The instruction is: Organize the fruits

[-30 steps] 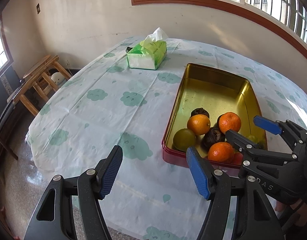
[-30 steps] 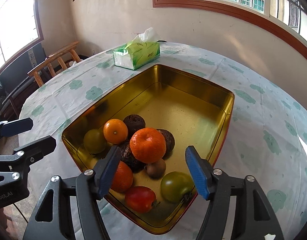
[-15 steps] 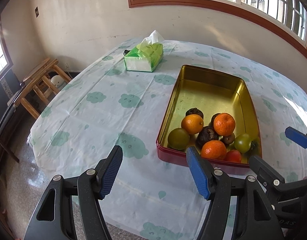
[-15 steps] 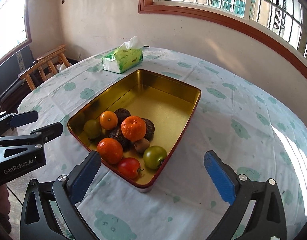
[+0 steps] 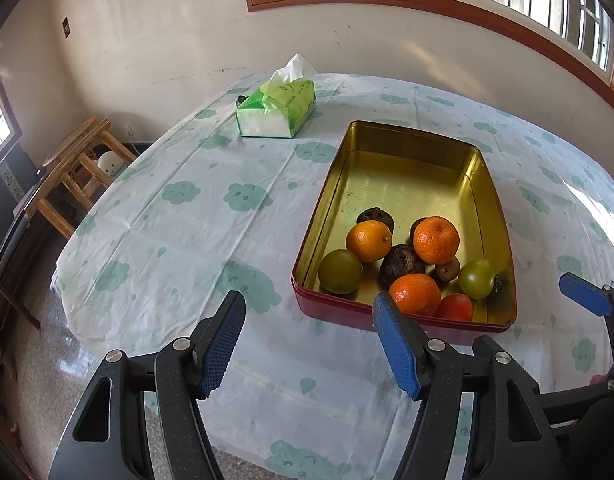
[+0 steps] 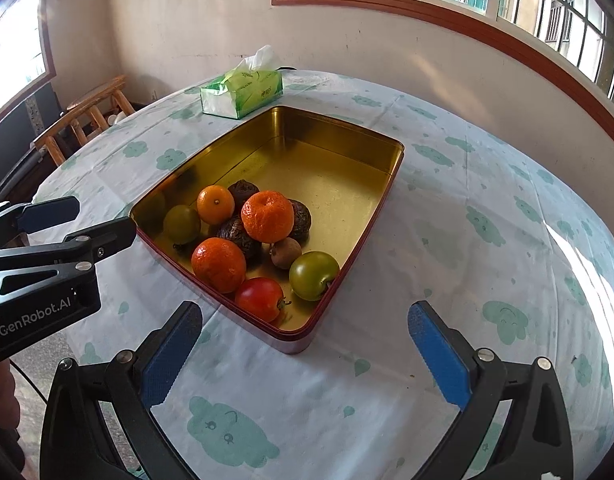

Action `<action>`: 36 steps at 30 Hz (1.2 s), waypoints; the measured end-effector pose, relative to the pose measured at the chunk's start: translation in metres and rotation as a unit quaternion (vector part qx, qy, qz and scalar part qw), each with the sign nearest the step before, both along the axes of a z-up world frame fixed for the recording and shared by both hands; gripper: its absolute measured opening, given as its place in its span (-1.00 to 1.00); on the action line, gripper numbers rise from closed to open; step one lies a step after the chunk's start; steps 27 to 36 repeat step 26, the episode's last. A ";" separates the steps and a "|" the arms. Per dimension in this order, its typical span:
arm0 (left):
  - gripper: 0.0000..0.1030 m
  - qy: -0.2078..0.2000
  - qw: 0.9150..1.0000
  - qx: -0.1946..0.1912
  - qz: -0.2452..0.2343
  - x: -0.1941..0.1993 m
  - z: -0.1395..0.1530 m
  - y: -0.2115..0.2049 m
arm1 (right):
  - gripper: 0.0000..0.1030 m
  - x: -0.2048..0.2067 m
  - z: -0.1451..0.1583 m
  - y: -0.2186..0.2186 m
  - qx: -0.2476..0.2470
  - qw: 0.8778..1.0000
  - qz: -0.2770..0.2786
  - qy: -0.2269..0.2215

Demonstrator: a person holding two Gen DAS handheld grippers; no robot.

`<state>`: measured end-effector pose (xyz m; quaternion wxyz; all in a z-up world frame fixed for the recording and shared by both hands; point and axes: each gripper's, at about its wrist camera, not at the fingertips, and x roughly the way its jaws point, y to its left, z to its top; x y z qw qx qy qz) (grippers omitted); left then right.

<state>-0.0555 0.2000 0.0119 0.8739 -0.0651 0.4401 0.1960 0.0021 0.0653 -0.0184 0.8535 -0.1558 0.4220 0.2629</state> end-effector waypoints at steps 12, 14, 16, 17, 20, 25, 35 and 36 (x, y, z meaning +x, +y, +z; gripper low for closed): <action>0.30 0.002 1.000 0.004 -0.007 0.004 0.001 -0.008 | 0.98 0.008 -0.005 -0.004 0.004 1.000 -0.017 0.020; 0.30 0.003 1.000 0.004 -0.007 0.005 0.001 -0.009 | 0.98 0.009 -0.006 -0.006 0.005 1.000 -0.018 0.021; 0.30 0.003 1.000 0.002 -0.009 0.005 0.001 -0.010 | 0.98 0.010 -0.007 -0.006 0.005 1.000 -0.020 0.022; 0.30 0.003 1.000 0.003 -0.008 0.005 0.001 -0.010 | 0.98 0.010 -0.007 -0.007 0.005 1.000 -0.021 0.022; 0.30 0.003 1.000 0.003 -0.011 0.007 0.001 -0.011 | 0.98 0.011 -0.008 -0.007 0.008 0.999 -0.021 0.025; 0.30 0.001 1.000 0.000 -0.017 0.007 0.002 -0.014 | 0.98 0.013 -0.010 -0.008 0.010 0.999 -0.023 0.030; 0.30 0.001 1.000 -0.001 -0.017 0.007 0.003 -0.014 | 0.98 0.013 -0.011 -0.008 0.010 0.999 -0.022 0.031; 0.30 0.001 1.000 -0.001 -0.017 0.007 0.003 -0.014 | 0.98 0.013 -0.011 -0.008 0.010 0.999 -0.022 0.031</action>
